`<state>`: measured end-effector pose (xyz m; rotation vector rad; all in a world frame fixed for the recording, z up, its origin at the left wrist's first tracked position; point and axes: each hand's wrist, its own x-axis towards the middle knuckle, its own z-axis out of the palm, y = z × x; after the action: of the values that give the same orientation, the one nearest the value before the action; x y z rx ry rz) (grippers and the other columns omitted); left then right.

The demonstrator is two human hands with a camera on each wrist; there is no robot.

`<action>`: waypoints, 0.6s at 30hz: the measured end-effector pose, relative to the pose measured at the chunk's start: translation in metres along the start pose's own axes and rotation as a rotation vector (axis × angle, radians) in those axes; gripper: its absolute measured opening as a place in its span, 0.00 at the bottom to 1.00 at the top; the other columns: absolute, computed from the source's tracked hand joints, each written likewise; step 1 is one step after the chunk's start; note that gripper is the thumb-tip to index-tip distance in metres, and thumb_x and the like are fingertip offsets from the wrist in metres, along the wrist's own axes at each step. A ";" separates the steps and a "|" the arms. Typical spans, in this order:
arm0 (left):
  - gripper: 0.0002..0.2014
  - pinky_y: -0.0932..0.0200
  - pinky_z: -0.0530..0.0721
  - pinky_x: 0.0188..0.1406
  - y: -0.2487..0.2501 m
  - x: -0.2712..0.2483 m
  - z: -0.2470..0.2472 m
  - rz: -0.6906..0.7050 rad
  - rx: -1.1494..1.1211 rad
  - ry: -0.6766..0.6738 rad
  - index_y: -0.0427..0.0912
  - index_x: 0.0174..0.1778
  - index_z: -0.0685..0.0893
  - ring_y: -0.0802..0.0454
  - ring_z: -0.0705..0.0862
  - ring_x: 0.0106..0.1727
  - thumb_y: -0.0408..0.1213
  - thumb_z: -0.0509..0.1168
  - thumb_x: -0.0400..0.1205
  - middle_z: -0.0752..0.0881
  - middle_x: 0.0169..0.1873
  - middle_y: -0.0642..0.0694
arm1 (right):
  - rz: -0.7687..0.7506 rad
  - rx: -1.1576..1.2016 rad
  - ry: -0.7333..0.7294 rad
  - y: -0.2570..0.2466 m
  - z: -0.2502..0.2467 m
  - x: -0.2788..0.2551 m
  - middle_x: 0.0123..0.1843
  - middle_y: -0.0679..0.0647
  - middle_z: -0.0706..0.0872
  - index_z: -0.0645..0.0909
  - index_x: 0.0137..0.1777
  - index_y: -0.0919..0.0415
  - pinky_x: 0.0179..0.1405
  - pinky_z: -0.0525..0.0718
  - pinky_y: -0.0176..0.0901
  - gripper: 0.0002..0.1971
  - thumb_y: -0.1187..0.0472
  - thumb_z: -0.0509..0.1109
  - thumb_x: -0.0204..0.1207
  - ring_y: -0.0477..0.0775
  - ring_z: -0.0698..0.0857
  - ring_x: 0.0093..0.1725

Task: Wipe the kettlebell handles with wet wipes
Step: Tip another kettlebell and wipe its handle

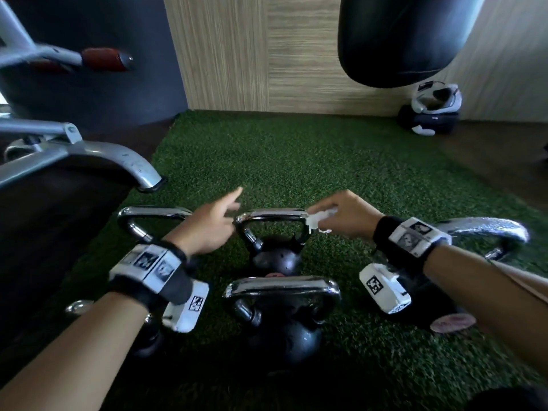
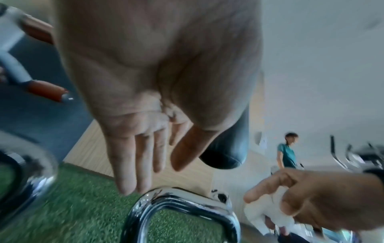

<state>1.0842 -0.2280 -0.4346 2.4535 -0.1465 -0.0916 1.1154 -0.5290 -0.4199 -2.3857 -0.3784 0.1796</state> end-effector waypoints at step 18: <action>0.53 0.65 0.71 0.79 -0.072 -0.100 0.120 -0.199 -0.235 -0.318 0.63 0.74 0.79 0.65 0.77 0.74 0.64 0.89 0.49 0.80 0.69 0.68 | -0.449 -0.260 -0.033 -0.062 0.040 -0.092 0.51 0.49 0.88 0.95 0.54 0.54 0.46 0.81 0.31 0.07 0.58 0.80 0.78 0.37 0.80 0.42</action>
<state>0.9786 -0.2342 -0.5700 2.1979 -0.0263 -0.5553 1.0053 -0.4890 -0.4059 -2.4770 -0.9899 -0.0413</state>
